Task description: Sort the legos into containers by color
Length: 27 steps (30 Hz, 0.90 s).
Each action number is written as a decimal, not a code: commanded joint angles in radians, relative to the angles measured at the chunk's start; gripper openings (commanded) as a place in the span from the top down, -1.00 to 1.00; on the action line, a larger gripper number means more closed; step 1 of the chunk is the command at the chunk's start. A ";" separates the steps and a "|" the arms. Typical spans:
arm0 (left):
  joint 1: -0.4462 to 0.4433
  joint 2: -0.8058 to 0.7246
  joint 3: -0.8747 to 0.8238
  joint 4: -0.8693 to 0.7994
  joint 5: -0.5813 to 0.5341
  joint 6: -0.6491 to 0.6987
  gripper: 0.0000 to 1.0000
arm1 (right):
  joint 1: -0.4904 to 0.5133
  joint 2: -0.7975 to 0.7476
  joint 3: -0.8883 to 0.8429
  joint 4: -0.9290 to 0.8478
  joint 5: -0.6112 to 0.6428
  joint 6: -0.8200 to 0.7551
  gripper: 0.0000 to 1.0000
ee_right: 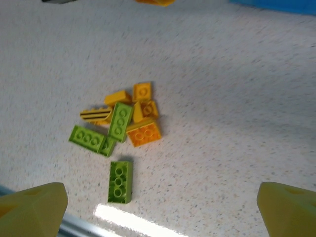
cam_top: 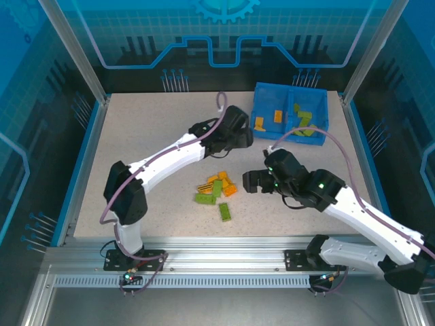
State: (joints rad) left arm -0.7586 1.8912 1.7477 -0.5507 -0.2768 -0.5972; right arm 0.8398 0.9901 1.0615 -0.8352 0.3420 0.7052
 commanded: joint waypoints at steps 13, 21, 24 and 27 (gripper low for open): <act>-0.024 0.648 0.700 0.355 -0.123 0.455 0.00 | -0.014 -0.266 -0.128 -0.118 0.197 0.075 -1.00; 0.004 0.880 0.957 0.409 -0.160 0.437 -0.09 | -0.018 -0.325 -0.147 -0.139 0.164 0.080 -1.00; 0.013 0.884 0.954 0.418 -0.153 0.420 -0.30 | -0.018 -0.335 -0.155 -0.138 0.154 0.084 -1.00; 0.012 0.861 0.952 0.408 -0.144 0.425 -0.40 | -0.019 -0.337 -0.161 -0.133 0.152 0.083 -1.00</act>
State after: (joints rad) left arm -0.7486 2.7659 2.6572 -0.1818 -0.4046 -0.1669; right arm 0.8303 0.6647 0.9100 -0.9543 0.4931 0.7788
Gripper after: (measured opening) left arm 0.692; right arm 0.998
